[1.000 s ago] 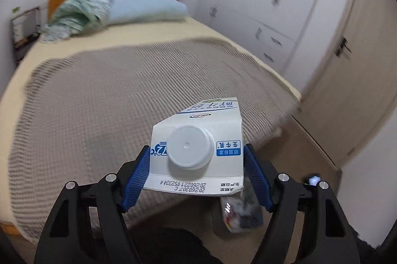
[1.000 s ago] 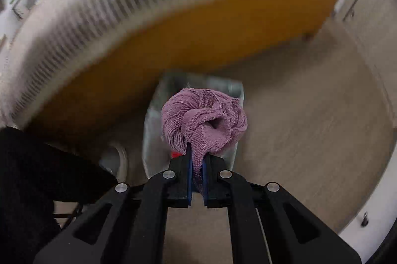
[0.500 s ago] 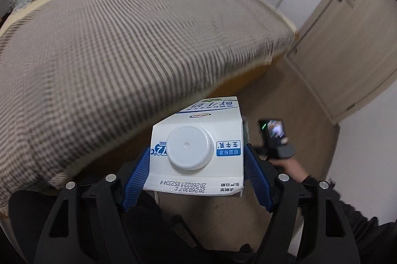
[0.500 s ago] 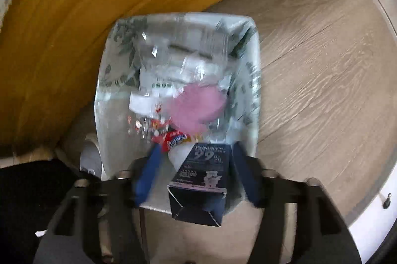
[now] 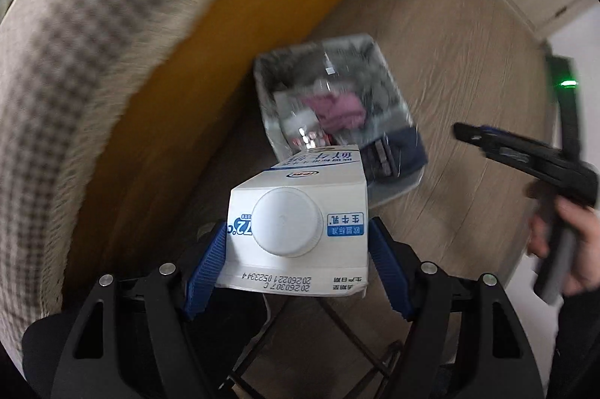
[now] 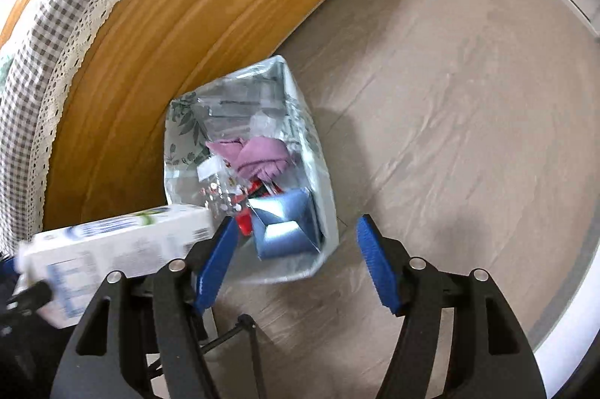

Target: Collect trash

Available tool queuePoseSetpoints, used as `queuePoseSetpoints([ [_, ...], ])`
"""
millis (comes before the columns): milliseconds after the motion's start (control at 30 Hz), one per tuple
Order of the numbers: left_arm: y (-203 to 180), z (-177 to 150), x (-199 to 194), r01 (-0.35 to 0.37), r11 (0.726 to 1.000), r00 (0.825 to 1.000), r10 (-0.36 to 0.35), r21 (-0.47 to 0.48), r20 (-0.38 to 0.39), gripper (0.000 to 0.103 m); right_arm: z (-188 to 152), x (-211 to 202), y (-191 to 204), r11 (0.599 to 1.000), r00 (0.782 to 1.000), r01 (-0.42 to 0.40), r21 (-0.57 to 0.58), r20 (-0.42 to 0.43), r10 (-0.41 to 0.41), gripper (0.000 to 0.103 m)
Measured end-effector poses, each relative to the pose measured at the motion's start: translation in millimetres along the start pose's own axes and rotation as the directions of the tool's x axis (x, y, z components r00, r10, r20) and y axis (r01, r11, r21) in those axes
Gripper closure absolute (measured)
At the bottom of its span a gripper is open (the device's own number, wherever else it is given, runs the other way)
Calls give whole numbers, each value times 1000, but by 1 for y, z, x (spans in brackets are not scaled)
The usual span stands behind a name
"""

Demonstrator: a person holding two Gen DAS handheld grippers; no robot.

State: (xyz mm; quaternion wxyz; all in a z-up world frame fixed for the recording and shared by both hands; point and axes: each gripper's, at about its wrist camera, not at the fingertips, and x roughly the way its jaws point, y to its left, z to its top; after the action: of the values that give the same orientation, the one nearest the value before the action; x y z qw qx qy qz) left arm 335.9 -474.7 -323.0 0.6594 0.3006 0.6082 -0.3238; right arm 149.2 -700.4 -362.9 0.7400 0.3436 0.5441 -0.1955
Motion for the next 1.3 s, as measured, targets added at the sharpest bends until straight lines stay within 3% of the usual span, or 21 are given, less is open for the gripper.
queuePoseSetpoints([
  [100, -11, 11, 38, 20, 1000, 995, -21, -9, -96, 31, -15, 2, -2, 1000, 999, -7, 8, -31, 7, 39],
  [300, -23, 37, 75, 19, 998, 987, -28, -57, -158, 31, -31, 19, 2, 1000, 997, -2, 14, -80, 3, 39],
  [500, -22, 55, 125, -2, 992, 976, -26, -129, -214, 31, -33, 27, 4, 997, 993, 76, 0, -88, -75, 39],
  [633, -23, 55, 122, 34, 992, 993, -48, -123, -108, 30, -34, 29, 6, 995, 989, 100, -17, -109, -101, 39],
  [667, -23, 56, 117, 70, 989, 992, -82, -127, -91, 29, -34, 27, 8, 994, 988, 105, -22, -110, -107, 39],
  [767, -21, 60, 101, 166, 974, 980, -180, -152, -81, 18, -30, 23, 15, 991, 986, 127, -36, -103, -130, 39],
  [867, -16, 60, 77, 230, 961, 971, -238, -154, -37, 15, -24, 18, 24, 986, 983, 152, -61, -93, -158, 39],
  [1300, 31, 43, -9, 285, 949, 955, -268, -138, 130, 15, -10, -24, 79, 959, 973, 225, -172, -9, -230, 39],
])
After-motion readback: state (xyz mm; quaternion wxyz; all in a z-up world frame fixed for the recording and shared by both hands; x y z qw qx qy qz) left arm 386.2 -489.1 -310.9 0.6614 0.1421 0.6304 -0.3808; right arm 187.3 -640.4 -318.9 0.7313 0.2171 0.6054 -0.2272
